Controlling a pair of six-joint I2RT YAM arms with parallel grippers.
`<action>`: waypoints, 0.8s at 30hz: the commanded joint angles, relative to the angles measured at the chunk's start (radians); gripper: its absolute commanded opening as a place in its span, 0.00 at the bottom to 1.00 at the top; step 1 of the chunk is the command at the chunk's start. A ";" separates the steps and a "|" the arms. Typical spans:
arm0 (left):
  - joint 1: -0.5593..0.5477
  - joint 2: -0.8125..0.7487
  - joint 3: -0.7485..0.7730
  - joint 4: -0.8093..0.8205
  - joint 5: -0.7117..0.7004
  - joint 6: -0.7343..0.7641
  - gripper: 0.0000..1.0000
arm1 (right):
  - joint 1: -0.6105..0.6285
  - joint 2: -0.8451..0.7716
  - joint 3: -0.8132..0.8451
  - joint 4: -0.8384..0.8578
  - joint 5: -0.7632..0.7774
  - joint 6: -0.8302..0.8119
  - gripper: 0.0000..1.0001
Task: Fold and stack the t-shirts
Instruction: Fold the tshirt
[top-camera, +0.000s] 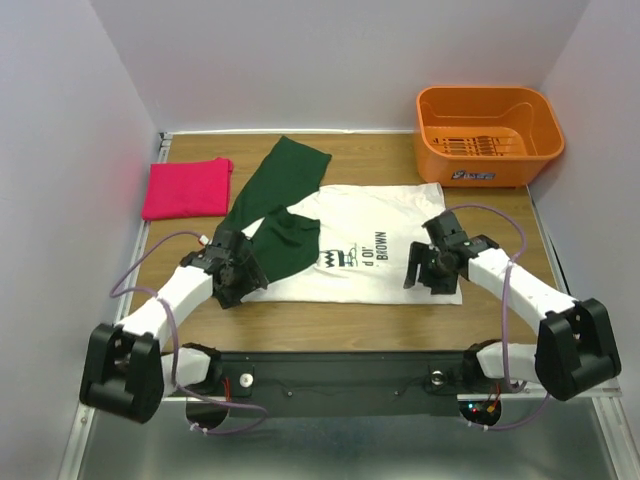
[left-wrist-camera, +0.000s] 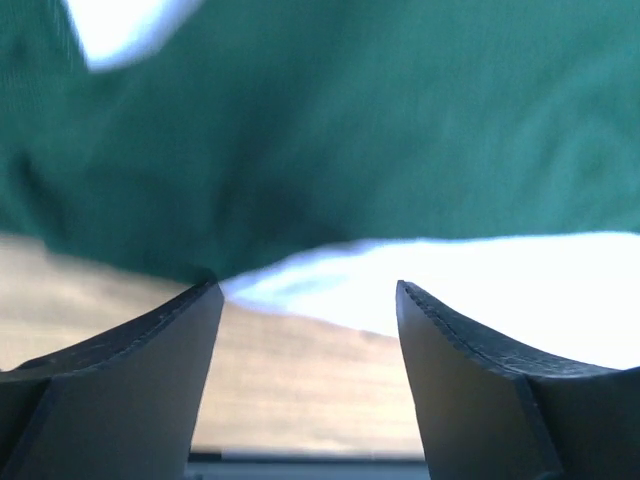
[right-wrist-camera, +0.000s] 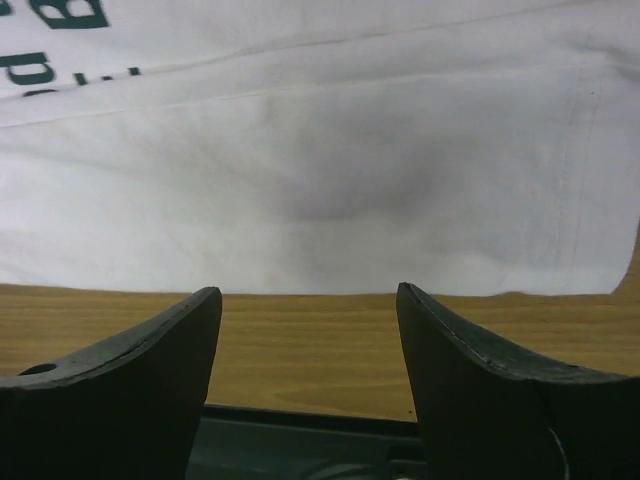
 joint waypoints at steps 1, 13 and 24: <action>-0.004 -0.182 0.004 -0.119 0.038 -0.055 0.84 | -0.005 -0.056 0.093 -0.063 -0.046 -0.022 0.77; -0.010 0.005 0.325 -0.102 -0.219 0.115 0.81 | 0.280 0.231 0.401 0.098 -0.020 -0.122 0.68; 0.151 -0.070 0.314 0.108 -0.449 0.241 0.81 | 0.632 0.694 0.876 0.158 0.115 -0.321 0.67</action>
